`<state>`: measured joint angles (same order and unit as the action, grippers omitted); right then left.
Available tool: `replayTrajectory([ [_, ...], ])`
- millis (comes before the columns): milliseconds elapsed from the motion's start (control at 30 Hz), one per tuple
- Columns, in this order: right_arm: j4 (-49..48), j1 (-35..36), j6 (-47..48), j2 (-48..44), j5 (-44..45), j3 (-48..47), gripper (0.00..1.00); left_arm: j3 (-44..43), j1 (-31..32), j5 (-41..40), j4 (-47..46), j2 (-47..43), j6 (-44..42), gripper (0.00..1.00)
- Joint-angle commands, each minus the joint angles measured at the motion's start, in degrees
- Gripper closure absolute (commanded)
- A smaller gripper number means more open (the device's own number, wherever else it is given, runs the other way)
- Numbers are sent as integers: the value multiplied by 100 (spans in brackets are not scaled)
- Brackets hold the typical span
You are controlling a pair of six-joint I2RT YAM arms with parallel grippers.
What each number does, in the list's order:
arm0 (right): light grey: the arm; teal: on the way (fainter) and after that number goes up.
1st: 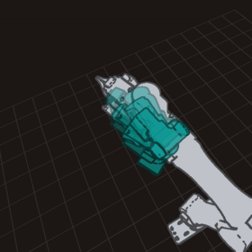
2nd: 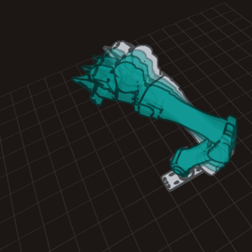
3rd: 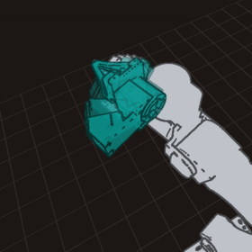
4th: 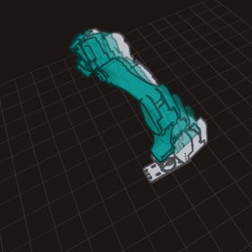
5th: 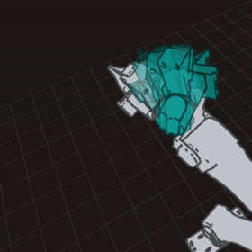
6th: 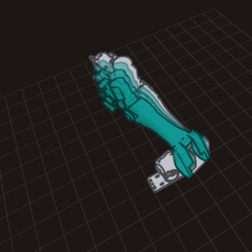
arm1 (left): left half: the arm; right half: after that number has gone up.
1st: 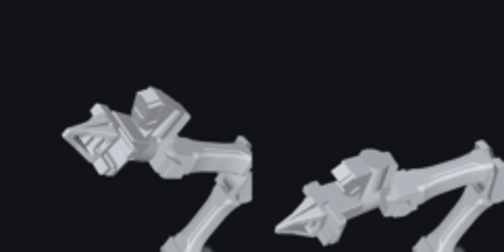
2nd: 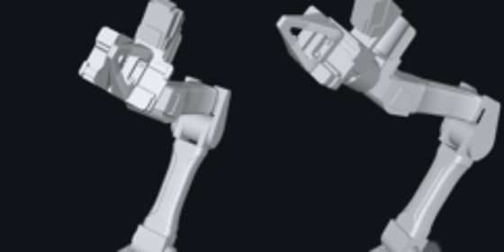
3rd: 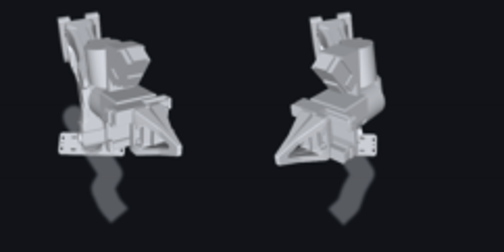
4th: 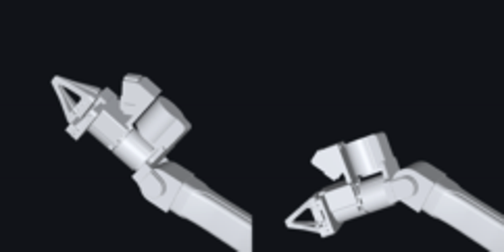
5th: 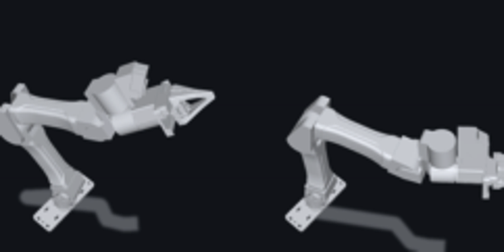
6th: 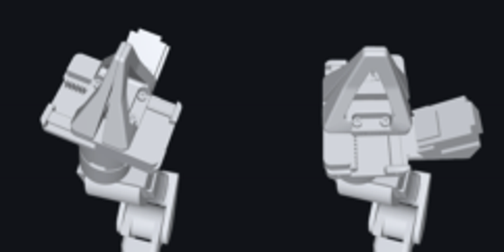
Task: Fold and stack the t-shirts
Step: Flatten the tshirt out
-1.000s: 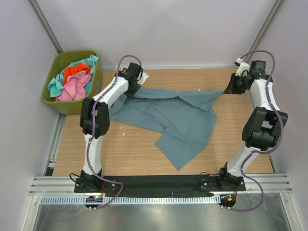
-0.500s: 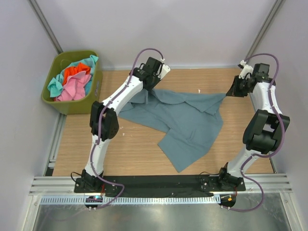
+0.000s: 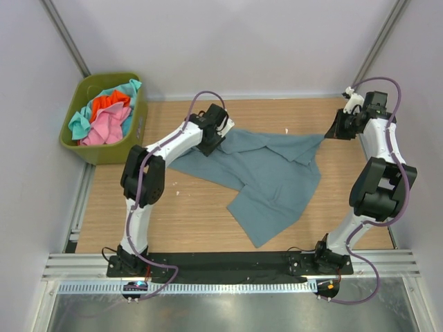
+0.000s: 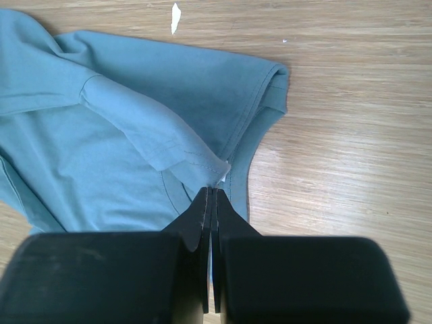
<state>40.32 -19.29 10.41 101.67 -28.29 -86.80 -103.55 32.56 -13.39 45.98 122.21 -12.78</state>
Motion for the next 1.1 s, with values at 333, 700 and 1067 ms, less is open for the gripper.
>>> replayTrajectory([
  [333, -112, -5, 118, -42, -1, -82, 99, -411, 49, 855, -124, 311, 759, 52],
  [700, -103, -5, 171, -147, 70, 23, 99, -851, -21, 610, -185, 909, 724, 54],
  [1067, -138, -5, 154, -112, 34, 102, 99, -1054, -100, 363, -212, 997, 654, 56],
])
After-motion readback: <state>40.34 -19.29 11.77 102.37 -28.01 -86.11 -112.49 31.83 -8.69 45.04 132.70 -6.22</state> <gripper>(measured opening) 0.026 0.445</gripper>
